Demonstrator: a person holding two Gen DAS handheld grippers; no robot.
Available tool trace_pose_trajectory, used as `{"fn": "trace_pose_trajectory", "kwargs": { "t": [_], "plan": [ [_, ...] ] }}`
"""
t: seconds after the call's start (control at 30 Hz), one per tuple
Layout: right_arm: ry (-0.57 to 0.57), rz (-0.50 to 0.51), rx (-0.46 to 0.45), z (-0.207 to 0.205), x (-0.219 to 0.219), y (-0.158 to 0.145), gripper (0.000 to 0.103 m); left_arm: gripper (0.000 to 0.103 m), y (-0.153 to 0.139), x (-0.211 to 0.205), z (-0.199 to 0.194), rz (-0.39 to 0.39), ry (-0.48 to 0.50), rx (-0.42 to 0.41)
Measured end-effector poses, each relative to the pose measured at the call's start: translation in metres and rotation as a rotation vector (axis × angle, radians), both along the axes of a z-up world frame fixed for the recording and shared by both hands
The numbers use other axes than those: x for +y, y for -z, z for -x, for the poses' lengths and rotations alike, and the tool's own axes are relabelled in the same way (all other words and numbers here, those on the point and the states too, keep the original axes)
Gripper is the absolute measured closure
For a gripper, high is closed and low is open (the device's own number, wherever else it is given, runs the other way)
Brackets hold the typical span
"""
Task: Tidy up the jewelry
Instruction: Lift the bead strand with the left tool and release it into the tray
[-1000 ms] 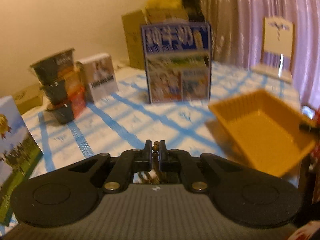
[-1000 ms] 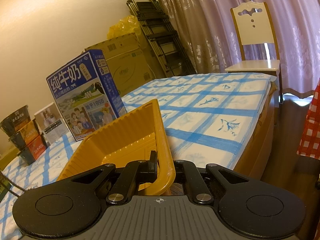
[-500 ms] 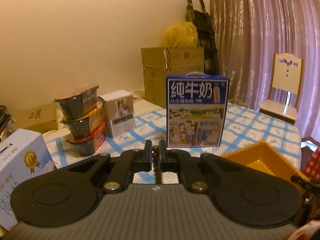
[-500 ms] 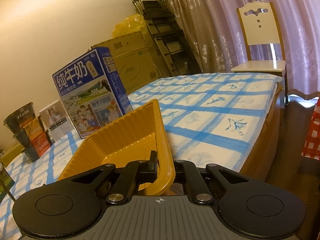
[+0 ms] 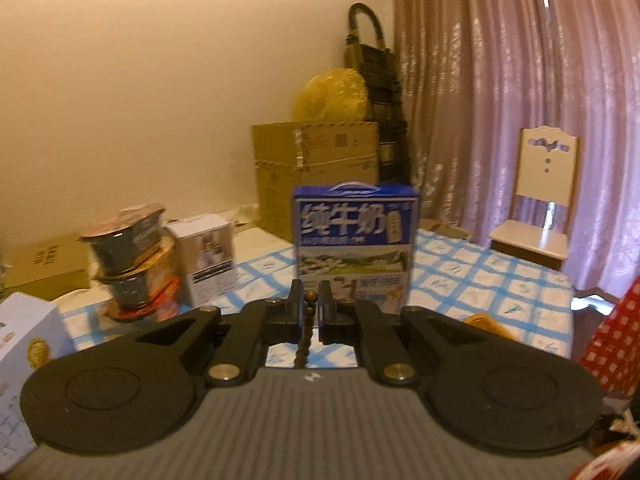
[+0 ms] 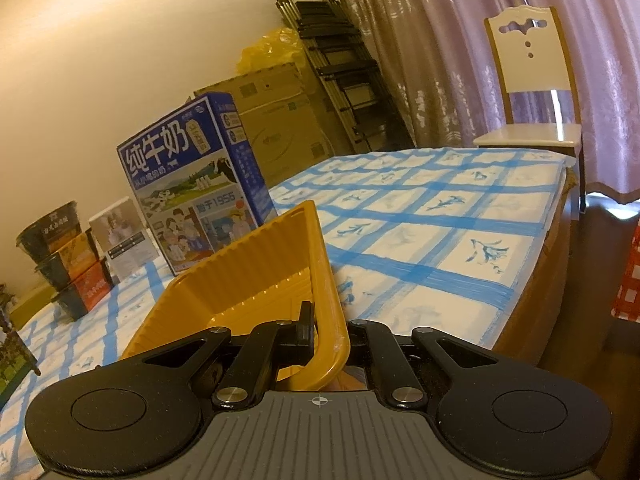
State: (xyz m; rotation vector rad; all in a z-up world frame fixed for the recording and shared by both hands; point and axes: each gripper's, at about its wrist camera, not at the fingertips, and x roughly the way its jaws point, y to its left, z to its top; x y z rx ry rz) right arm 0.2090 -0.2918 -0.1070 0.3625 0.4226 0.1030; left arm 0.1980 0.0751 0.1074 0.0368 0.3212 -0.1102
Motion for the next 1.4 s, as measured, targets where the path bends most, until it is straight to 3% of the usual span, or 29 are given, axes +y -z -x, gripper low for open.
{"fn": "trace_pose_trajectory", "kwargs": {
  "t": [0.37, 0.6, 0.9, 1.4],
  "plan": [
    [0.000, 0.012, -0.015, 0.001, 0.003, -0.003, 0.097, 0.097, -0.011, -0.073, -0.012, 0.061, 0.224, -0.028],
    [0.001, 0.015, -0.018, 0.002, 0.002, -0.003, 0.097, 0.097, 0.017, -0.115, -0.026, 0.102, 0.321, 0.062],
    [0.005, 0.017, -0.019, 0.003, 0.001, -0.004, 0.097, 0.097, 0.077, -0.146, -0.045, 0.091, 0.360, 0.236],
    [0.024, 0.066, -0.053, 0.007, 0.003, -0.010, 0.096, 0.096, 0.110, -0.157, -0.052, 0.060, 0.396, 0.338]
  ]
}}
